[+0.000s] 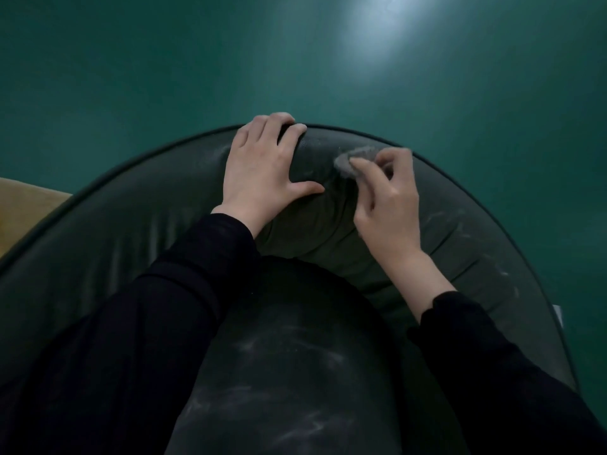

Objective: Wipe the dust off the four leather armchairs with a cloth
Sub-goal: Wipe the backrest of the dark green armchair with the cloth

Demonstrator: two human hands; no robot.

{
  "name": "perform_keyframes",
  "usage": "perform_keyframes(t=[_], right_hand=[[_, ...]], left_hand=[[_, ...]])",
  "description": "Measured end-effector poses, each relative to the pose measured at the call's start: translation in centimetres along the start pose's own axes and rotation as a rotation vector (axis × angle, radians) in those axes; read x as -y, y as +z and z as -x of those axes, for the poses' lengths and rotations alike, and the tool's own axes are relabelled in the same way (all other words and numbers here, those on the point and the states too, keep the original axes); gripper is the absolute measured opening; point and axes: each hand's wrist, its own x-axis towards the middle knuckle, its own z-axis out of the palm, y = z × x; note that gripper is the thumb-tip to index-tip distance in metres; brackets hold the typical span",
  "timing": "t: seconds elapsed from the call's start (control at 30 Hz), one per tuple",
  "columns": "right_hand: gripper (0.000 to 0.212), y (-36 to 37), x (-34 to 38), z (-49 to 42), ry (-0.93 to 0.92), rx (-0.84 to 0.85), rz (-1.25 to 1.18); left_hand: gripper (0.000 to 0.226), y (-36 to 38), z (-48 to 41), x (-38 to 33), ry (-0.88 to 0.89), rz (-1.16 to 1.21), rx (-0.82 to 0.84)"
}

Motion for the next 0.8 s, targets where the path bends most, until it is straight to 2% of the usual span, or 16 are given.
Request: perform_keyframes(t=[0.1, 0.27, 0.4, 0.5, 0.67, 0.8], right_hand=[[0.021, 0.7, 0.6, -0.2, 0.047, -0.035, -0.028], [0.022, 0.1, 1.4, 2.8, 0.118, 0.023, -0.125], [0.019, 0.2, 1.0, -2.1, 0.175, -0.166, -0.157], [0.021, 1.1, 0.3, -4.6, 0.281, -0.16, -0.127], [0.019, 1.0, -0.5, -2.7, 0.341, -0.211, -0.08], [0.019, -0.4, -2.1, 0.4, 0.573, -0.38, -0.038]], left_hand=[[0.086, 0.0, 0.0, 0.0, 0.001, 0.005, -0.007], [0.085, 0.0, 0.1, 0.1, -0.003, 0.005, -0.008], [0.086, 0.0, 0.1, 0.0, -0.002, -0.011, -0.009], [0.086, 0.0, 0.1, 0.0, -0.004, -0.024, -0.004], [0.086, 0.0, 0.1, 0.0, -0.016, -0.023, 0.006], [0.087, -0.1, 0.0, -0.1, -0.019, -0.022, 0.016]])
